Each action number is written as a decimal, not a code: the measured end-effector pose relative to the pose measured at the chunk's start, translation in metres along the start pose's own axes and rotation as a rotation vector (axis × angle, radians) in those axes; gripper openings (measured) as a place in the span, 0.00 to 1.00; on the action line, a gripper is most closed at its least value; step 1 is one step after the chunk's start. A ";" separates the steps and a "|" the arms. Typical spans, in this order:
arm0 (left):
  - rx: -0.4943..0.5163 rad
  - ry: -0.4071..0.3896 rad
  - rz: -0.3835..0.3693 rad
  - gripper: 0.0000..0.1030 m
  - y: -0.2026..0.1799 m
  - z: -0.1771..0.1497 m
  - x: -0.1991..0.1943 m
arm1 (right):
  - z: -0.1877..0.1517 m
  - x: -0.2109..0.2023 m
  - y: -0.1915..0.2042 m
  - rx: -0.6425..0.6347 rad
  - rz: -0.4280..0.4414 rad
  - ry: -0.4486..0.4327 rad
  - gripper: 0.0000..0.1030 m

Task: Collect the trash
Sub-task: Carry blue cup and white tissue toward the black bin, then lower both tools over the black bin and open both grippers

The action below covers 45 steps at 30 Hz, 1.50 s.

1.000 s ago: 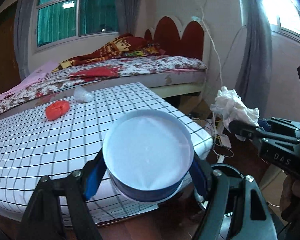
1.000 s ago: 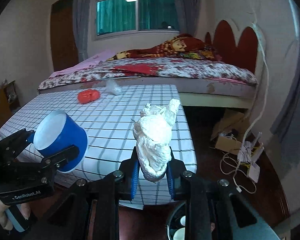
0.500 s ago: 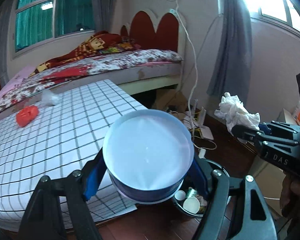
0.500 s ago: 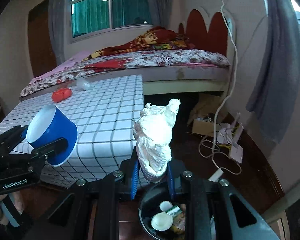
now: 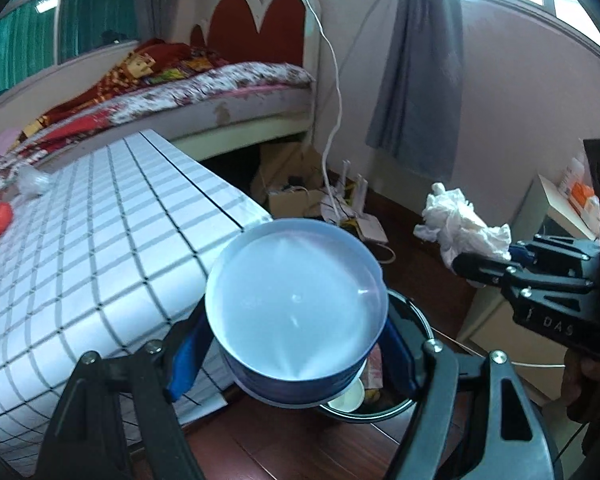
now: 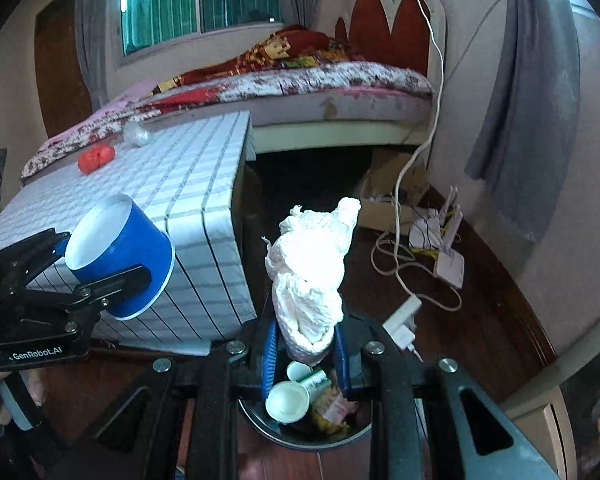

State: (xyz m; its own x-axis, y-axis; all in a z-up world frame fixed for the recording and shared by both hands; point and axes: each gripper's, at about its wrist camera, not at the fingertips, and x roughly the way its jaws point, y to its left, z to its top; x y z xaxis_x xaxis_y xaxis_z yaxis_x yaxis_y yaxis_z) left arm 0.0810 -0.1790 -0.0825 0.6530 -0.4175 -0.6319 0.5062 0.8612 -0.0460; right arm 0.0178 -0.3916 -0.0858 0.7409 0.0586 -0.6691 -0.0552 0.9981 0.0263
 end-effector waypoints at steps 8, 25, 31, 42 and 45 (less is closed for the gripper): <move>0.029 0.087 -0.056 0.75 -0.018 -0.011 0.036 | -0.028 0.035 -0.021 0.023 0.002 0.109 0.25; -0.004 0.321 -0.139 0.75 -0.026 -0.044 0.111 | -0.068 0.101 -0.038 -0.014 0.047 0.288 0.25; -0.112 0.401 -0.238 0.95 -0.017 -0.056 0.136 | -0.083 0.131 -0.041 -0.054 0.078 0.365 0.43; -0.114 0.390 0.007 0.99 0.010 -0.086 0.119 | -0.103 0.139 -0.064 0.135 -0.034 0.373 0.96; -0.117 0.380 0.025 0.99 0.011 -0.087 0.114 | -0.104 0.136 -0.062 0.153 -0.055 0.350 0.98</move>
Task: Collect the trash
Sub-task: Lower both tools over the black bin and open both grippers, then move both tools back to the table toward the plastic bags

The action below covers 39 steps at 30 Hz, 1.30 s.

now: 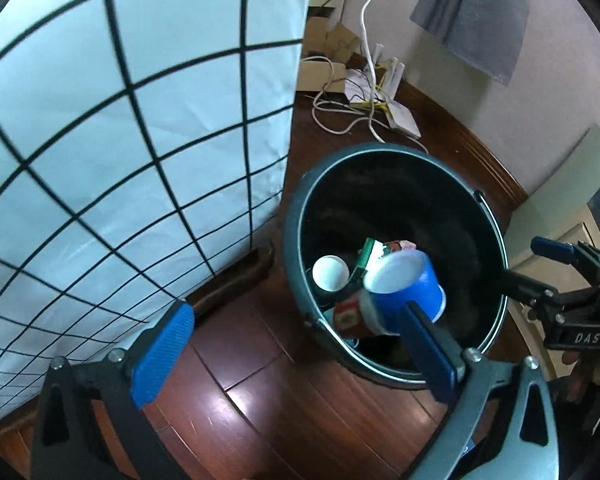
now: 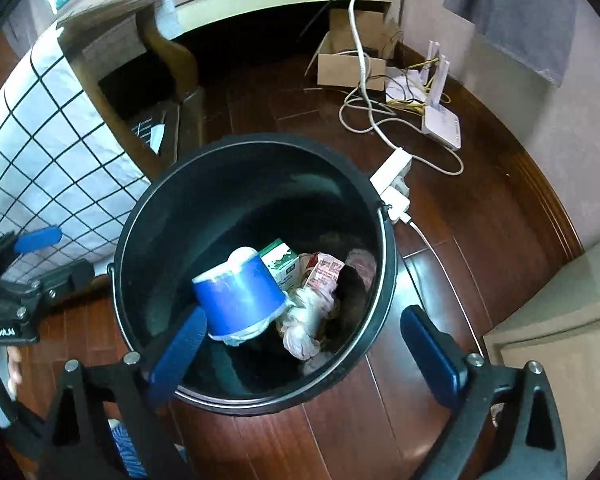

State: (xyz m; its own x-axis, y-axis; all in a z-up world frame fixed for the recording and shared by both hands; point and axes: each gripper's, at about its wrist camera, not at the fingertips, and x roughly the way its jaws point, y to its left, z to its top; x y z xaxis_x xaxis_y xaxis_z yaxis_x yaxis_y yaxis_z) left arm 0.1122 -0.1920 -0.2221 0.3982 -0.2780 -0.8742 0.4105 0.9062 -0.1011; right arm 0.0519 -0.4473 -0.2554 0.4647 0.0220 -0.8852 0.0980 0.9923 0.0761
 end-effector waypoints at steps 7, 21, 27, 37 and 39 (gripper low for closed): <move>0.005 -0.026 0.013 0.99 0.002 0.000 -0.013 | -0.006 -0.008 0.008 0.000 -0.015 -0.063 1.00; -0.048 -0.088 0.047 0.99 0.021 -0.012 -0.046 | -0.014 -0.039 0.027 0.009 -0.006 -0.121 1.00; -0.052 -0.136 0.096 0.99 0.033 -0.021 -0.068 | -0.009 -0.059 0.046 -0.020 -0.020 -0.159 1.00; -0.129 -0.190 0.111 0.99 0.062 -0.026 -0.100 | 0.007 -0.084 0.095 -0.088 0.006 -0.226 1.00; -0.138 -0.206 0.118 0.99 0.067 -0.027 -0.108 | 0.009 -0.089 0.107 -0.110 0.015 -0.242 1.00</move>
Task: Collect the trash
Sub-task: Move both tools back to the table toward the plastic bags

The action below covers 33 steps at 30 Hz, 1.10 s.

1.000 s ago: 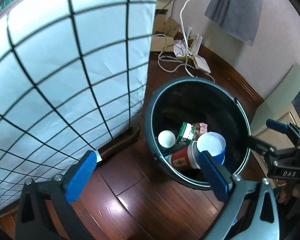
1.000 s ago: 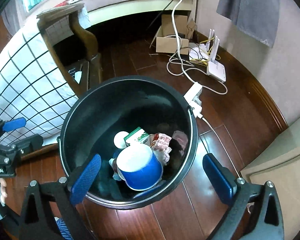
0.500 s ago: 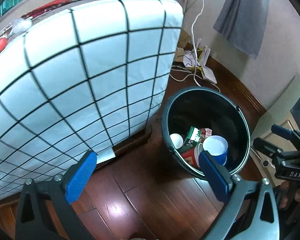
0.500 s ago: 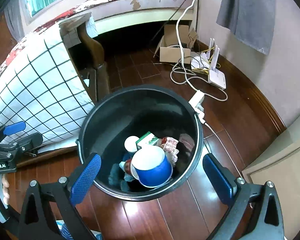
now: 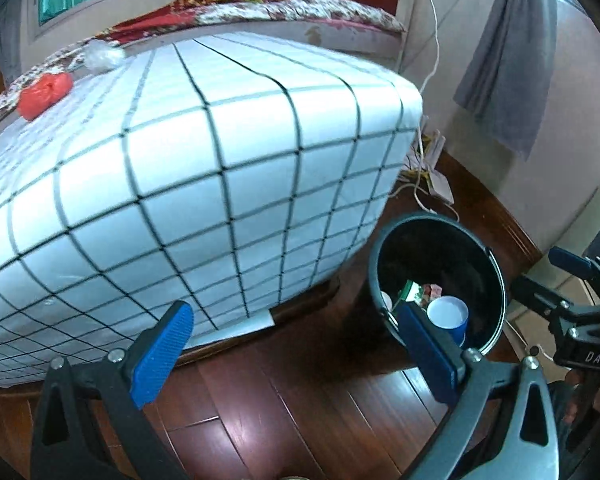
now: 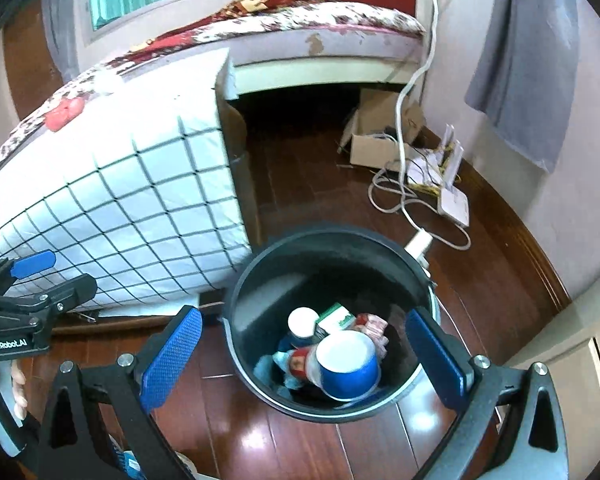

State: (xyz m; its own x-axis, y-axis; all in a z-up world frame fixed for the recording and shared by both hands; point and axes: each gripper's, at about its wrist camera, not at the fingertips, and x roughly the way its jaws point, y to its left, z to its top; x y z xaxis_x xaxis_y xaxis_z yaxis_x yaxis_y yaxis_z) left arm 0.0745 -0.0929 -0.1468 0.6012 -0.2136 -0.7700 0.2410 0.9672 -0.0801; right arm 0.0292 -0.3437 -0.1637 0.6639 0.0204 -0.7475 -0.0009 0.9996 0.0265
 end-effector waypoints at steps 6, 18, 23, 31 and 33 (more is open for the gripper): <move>-0.048 -0.055 0.025 0.99 0.024 0.013 -0.024 | 0.020 -0.012 0.028 -0.052 0.032 -0.046 1.00; -0.108 -0.168 0.099 0.99 0.078 0.046 -0.066 | 0.087 -0.040 0.093 -0.144 0.120 -0.178 1.00; -0.149 -0.204 0.165 0.99 0.115 0.055 -0.076 | 0.116 -0.039 0.129 -0.182 0.164 -0.198 1.00; -0.216 -0.273 0.232 1.00 0.191 0.076 -0.088 | 0.163 -0.027 0.198 -0.268 0.241 -0.229 1.00; -0.221 -0.268 0.250 1.00 0.207 0.083 -0.085 | 0.178 -0.022 0.217 -0.298 0.270 -0.237 1.00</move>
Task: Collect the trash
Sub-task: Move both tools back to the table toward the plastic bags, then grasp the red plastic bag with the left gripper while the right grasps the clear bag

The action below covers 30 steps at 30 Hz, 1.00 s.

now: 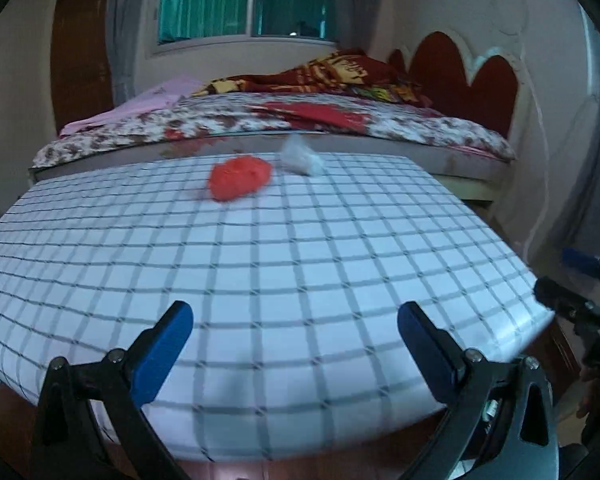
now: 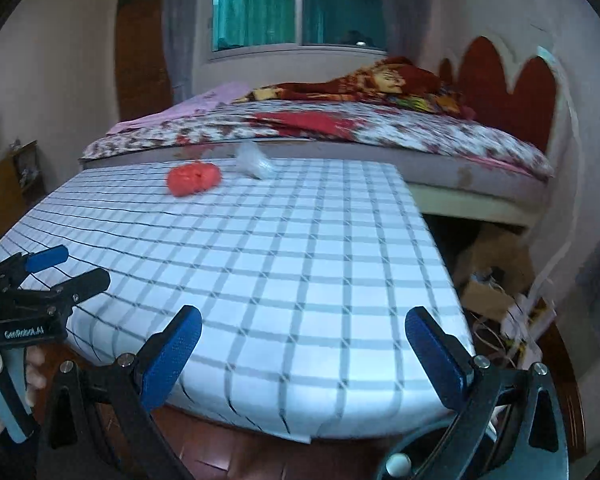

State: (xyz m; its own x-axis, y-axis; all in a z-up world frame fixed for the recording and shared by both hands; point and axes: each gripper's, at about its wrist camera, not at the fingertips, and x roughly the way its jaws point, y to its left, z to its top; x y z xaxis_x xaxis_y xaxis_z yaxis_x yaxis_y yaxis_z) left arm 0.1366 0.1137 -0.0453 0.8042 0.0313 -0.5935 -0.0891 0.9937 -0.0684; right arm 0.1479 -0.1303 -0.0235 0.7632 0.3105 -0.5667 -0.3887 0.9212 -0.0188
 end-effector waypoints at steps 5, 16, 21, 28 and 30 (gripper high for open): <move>-0.008 0.048 0.028 0.99 0.032 0.029 0.040 | 0.037 0.050 0.017 -0.037 0.019 0.041 1.00; 0.050 0.072 0.042 0.90 0.068 0.100 0.158 | 0.131 0.217 0.030 -0.092 0.065 0.136 1.00; 0.046 0.181 -0.016 0.86 0.064 0.110 0.217 | 0.159 0.294 0.037 -0.138 0.065 0.190 0.98; 0.044 0.202 -0.026 0.81 0.073 0.120 0.245 | 0.184 0.368 0.048 -0.158 0.063 0.241 0.90; 0.040 0.199 -0.042 0.77 0.074 0.124 0.249 | 0.191 0.382 0.049 -0.146 0.079 0.257 0.79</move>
State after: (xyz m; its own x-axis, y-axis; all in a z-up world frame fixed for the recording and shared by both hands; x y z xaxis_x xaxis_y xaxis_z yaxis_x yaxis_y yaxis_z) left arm 0.4035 0.2089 -0.0985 0.6747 -0.0279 -0.7376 -0.0317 0.9973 -0.0667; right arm 0.5192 0.0782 -0.0837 0.5789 0.2933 -0.7608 -0.5262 0.8471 -0.0739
